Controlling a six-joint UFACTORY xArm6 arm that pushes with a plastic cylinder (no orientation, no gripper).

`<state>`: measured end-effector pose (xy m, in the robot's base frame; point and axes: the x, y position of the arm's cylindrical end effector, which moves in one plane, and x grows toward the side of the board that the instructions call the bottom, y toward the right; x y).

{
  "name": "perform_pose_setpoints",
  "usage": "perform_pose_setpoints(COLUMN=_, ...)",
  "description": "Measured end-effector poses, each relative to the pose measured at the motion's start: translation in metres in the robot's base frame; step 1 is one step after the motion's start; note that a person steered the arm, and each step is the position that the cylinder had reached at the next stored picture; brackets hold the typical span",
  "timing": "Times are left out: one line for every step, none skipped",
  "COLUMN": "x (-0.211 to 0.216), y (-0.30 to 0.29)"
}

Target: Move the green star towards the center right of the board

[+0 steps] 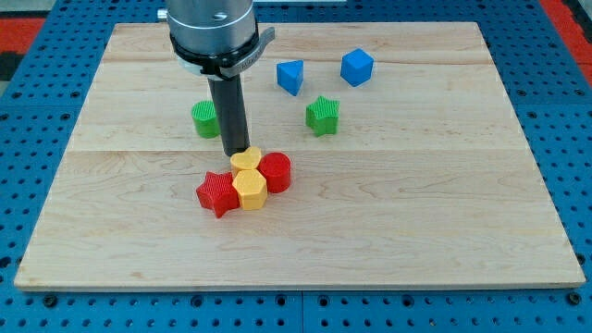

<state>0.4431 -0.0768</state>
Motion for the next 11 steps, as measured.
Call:
perform_pose_setpoints(x=-0.008, y=0.016)
perform_pose_setpoints(x=-0.023, y=0.046)
perform_pose_setpoints(x=-0.044, y=0.051)
perform_pose_setpoints(x=-0.071, y=0.045)
perform_pose_setpoints(x=-0.089, y=0.054)
perform_pose_setpoints(x=-0.089, y=0.072)
perform_pose_setpoints(x=-0.083, y=0.086)
perform_pose_setpoints(x=-0.070, y=0.089)
perform_pose_setpoints(x=-0.052, y=0.091)
perform_pose_setpoints(x=-0.037, y=0.092)
perform_pose_setpoints(x=-0.032, y=0.119)
